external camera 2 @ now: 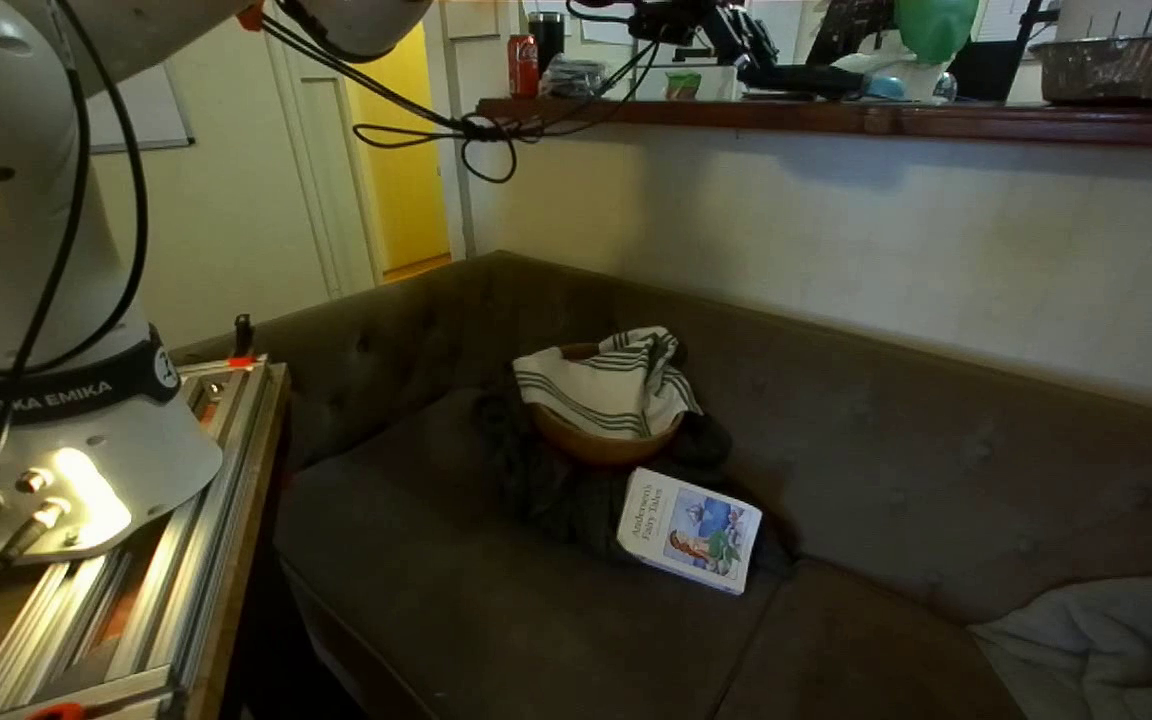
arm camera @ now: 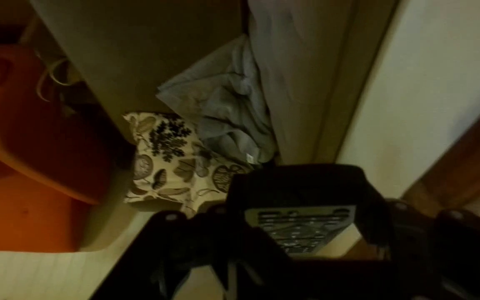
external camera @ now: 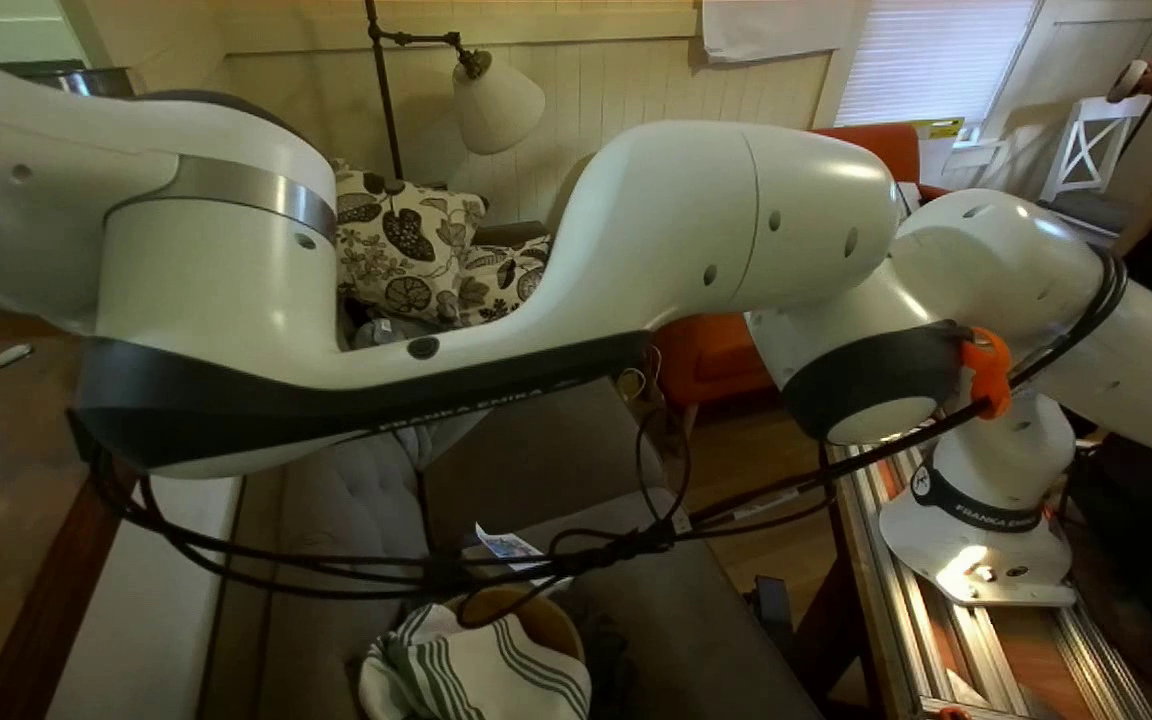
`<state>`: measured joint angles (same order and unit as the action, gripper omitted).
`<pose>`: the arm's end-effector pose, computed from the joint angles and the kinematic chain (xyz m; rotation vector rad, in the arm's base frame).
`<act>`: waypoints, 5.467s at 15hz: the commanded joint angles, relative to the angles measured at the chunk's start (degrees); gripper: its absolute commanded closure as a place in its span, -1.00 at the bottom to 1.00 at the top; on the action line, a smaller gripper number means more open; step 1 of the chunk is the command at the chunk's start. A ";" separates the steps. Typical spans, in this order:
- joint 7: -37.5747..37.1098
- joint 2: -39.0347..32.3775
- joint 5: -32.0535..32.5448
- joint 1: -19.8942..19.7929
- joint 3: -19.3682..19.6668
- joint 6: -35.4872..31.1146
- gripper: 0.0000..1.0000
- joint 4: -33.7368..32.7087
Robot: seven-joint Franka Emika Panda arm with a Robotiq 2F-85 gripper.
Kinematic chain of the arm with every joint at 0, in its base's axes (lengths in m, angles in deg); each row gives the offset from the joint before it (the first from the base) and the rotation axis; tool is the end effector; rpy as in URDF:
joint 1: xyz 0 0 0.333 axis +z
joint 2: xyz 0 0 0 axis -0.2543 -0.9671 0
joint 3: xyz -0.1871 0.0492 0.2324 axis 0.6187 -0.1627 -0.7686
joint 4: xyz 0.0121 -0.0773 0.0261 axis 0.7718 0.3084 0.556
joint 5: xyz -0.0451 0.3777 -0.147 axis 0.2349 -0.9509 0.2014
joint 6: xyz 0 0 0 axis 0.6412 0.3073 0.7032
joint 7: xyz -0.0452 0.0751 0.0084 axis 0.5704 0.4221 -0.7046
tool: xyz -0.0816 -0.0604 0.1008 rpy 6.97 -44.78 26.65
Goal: Put the black remote control on the backrest of the sofa.
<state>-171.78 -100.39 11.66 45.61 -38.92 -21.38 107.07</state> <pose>0.7472 0.2412 0.4284 2.2180 -1.3817 0.8193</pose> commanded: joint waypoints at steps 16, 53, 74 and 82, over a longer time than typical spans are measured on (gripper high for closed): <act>2.60 -1.21 -2.60 -8.50 -7.35 3.31 0.27 0.08; 25.29 -26.91 -0.75 -31.74 1.70 -57.55 0.27 -2.25; 22.97 -25.17 4.40 -21.14 4.12 -56.06 0.27 5.99; 31.53 -25.58 2.75 -23.41 -0.15 -68.68 0.27 8.85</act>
<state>-143.82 -125.97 14.75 23.68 -37.12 -85.98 115.14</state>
